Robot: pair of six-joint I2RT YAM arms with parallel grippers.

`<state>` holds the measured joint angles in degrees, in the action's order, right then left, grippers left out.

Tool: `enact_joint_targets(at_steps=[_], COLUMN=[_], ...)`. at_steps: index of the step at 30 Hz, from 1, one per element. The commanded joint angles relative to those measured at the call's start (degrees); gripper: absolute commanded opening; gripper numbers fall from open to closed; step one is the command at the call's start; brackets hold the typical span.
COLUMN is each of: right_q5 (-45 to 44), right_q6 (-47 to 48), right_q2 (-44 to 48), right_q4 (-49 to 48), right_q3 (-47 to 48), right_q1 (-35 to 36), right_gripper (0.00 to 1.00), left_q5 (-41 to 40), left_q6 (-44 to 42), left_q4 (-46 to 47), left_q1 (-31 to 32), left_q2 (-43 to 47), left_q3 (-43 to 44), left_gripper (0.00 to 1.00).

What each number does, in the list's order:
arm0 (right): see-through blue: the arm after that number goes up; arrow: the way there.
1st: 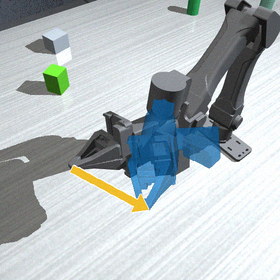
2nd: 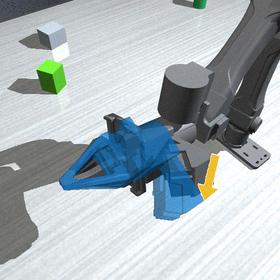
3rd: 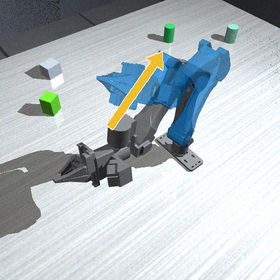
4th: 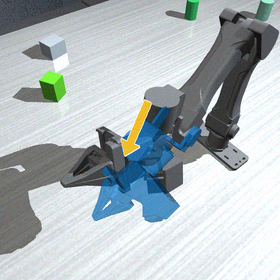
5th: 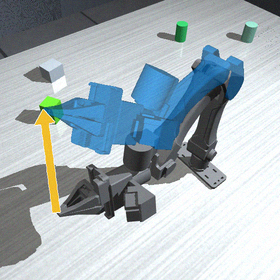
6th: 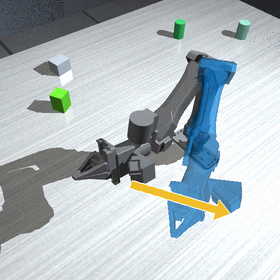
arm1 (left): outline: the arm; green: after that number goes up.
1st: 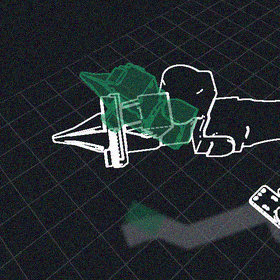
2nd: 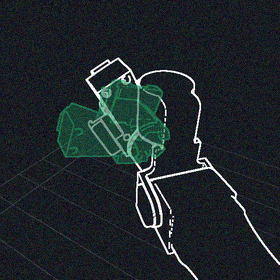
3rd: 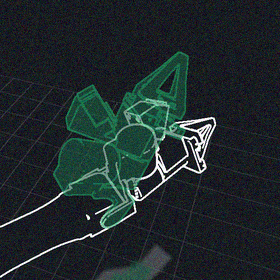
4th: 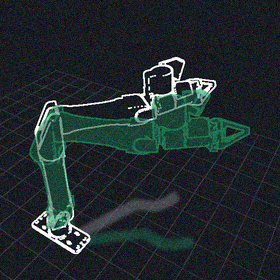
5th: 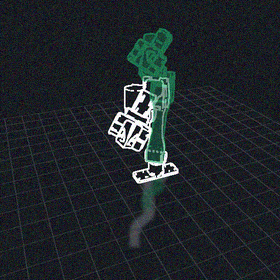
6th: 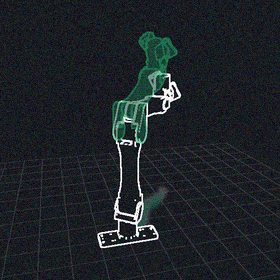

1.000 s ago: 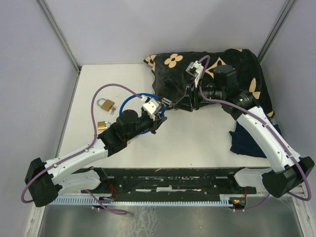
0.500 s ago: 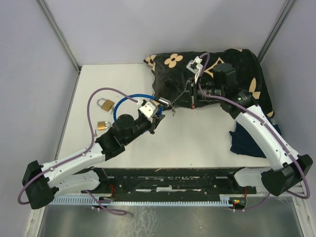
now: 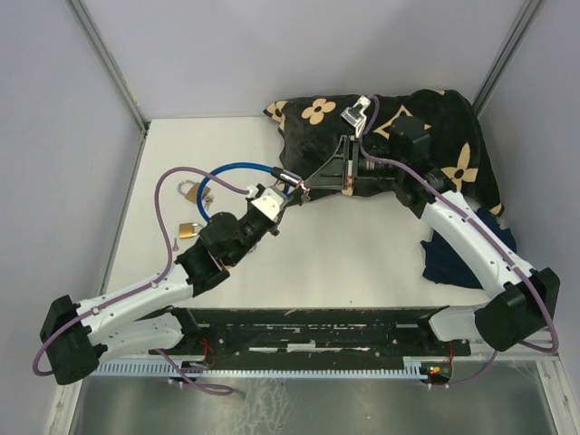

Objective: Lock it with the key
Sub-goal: Lock the lock.

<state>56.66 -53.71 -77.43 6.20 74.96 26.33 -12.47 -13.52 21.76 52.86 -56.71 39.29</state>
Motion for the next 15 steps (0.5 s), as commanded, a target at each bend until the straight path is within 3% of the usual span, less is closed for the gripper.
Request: enact_joint_targets(at_steps=[1, 5, 8, 15], right_q5=[2.77, 3.09, 3.3, -3.83], right_q6=[-19.17, -21.67, -16.88, 24.73], right_q2=[-0.19, -0.62, -0.27, -0.79], right_q4=[-15.73, -17.53, -14.66, 26.21], right_q3=[-3.92, -4.1, -2.3, 15.67], right_q1=[-0.16, -0.13, -0.15, -0.07], right_gripper=[0.02, 0.02, 0.02, 0.02], left_q5=[-2.14, -1.68, -0.68, 4.47], left_q6=[-8.55, -9.94, -9.31, -4.08], left_q4=[9.04, 10.57, 10.1, 1.59], left_q1=[0.29, 0.16, 0.17, 0.16], left_q2=[0.44, -0.51, -1.13, -2.04], left_q3=[0.09, 0.53, 1.15, 3.77], left_gripper=[0.03, 0.03, 0.03, 0.03])
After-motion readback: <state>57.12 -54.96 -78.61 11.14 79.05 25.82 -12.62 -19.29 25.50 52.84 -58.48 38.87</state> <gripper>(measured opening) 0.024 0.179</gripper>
